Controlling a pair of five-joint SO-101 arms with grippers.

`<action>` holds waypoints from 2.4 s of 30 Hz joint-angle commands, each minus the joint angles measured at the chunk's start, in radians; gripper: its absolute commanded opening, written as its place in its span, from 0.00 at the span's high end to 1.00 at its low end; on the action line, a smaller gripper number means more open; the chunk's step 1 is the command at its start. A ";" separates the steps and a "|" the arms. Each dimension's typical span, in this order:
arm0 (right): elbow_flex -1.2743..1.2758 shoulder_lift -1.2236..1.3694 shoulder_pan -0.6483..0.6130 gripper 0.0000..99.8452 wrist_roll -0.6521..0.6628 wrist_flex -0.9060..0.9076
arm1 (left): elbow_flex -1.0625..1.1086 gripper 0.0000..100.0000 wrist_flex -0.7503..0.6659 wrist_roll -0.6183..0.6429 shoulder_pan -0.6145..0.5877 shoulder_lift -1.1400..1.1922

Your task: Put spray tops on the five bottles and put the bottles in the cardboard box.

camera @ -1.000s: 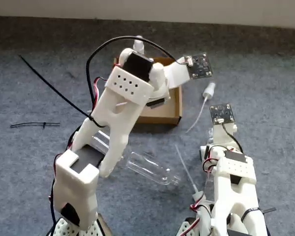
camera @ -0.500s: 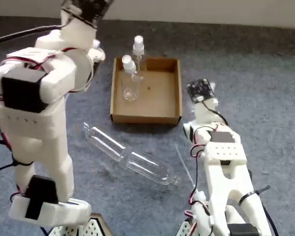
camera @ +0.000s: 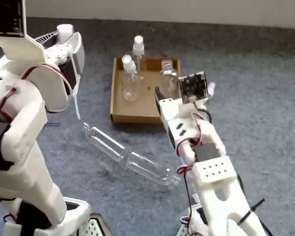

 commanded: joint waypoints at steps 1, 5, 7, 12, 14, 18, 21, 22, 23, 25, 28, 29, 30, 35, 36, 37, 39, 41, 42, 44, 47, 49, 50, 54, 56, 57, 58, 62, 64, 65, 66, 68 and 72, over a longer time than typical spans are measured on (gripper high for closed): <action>0.162 -0.228 -0.019 1.00 -0.014 -0.077 | -0.027 1.00 -0.086 0.055 0.111 -0.019; 0.305 -0.446 -0.058 1.00 -0.015 -0.074 | -0.025 1.00 -0.203 0.094 0.223 -0.019; 0.351 -0.552 -0.091 1.00 -0.014 -0.041 | -0.025 1.00 -0.253 0.106 0.274 -0.019; 0.427 -0.823 -0.157 1.00 -0.015 0.110 | -0.005 1.00 -0.344 0.101 0.343 0.002; 0.452 -0.929 -0.176 1.00 -0.015 0.170 | 0.024 1.00 -0.400 0.101 0.351 0.031; 0.464 -0.998 -0.182 1.00 -0.015 0.249 | 0.038 1.00 -0.439 0.103 0.351 0.087; 0.461 -0.981 -0.182 1.00 -0.017 0.249 | 0.036 1.00 -0.439 0.101 0.351 0.111; 0.461 -0.989 -0.183 1.00 -0.017 0.251 | 0.036 1.00 -0.440 0.100 0.351 0.119; 0.461 -0.995 -0.183 1.00 -0.017 0.251 | 0.038 1.00 -0.440 0.100 0.351 0.130; 0.460 -0.997 -0.183 1.00 -0.017 0.254 | 0.039 1.00 -0.436 0.100 0.351 0.153; 0.460 -0.997 -0.183 1.00 -0.017 0.254 | 0.039 1.00 -0.434 0.100 0.351 0.188; 0.460 -0.997 -0.182 1.00 -0.017 0.254 | 0.039 1.00 -0.433 0.100 0.351 0.193; 0.460 -0.997 -0.180 1.00 -0.017 0.254 | 0.039 1.00 -0.433 0.103 0.351 0.199; 0.460 -0.997 -0.180 1.00 -0.017 0.254 | 0.041 1.00 -0.423 0.104 0.375 0.202; 0.460 -0.997 -0.179 1.00 -0.017 0.254 | 0.041 1.00 -0.402 0.104 0.383 0.202; 0.460 -0.997 -0.179 1.00 -0.017 0.254 | 0.041 1.00 -0.381 0.104 0.395 0.202; 0.460 -0.997 -0.179 1.00 -0.017 0.254 | 0.041 1.00 -0.334 0.103 0.421 0.202; 0.460 -0.997 -0.179 1.00 -0.017 0.255 | 0.041 1.00 -0.310 0.100 0.435 0.208; 0.460 -0.997 -0.179 1.00 -0.017 0.255 | 0.041 1.00 -0.302 0.100 0.435 0.209; 0.460 -0.997 -0.179 1.00 -0.017 0.255 | 0.058 1.00 -0.290 0.098 0.435 0.211; 0.460 -0.997 -0.177 1.00 -0.017 0.255 | 0.107 1.00 -0.290 0.098 0.420 0.209; 0.458 -0.998 -0.177 1.00 -0.017 0.255 | 0.134 1.00 -0.290 0.098 0.412 0.209; 0.458 -0.998 -0.177 1.00 -0.017 0.255 | 0.148 1.00 -0.290 0.098 0.397 0.208; 0.458 -0.998 -0.177 1.00 -0.012 0.255 | 0.180 1.00 -0.354 0.098 0.357 0.211; 0.458 -0.998 -0.177 1.00 -0.011 0.252 | 0.226 1.00 -0.388 0.098 0.355 0.206; 0.453 -0.998 -0.177 1.00 -0.011 0.249 | 0.246 1.00 -0.397 0.098 0.358 0.203; 0.435 -0.998 -0.177 1.00 -0.011 0.249 | 0.266 1.00 -0.402 0.098 0.361 0.202; 0.328 -0.998 -0.110 1.00 -0.015 0.188 | 0.303 1.00 -0.404 0.098 0.363 0.202; 0.265 -0.992 -0.077 1.00 -0.017 0.171 | 0.303 1.00 -0.397 0.098 0.363 0.200; 0.239 -0.978 -0.073 1.00 -0.017 0.171 | 0.298 0.99 -0.397 0.098 0.364 0.200; 0.214 -0.954 -0.070 1.00 -0.017 0.171 | 0.297 0.99 -0.397 0.098 0.378 0.199; 0.176 -0.888 -0.068 1.00 -0.020 0.171 | 0.303 0.99 -0.387 0.098 0.400 0.186; 0.117 -0.805 -0.039 1.00 -0.127 0.166 | 0.306 0.99 -0.279 0.098 0.438 0.163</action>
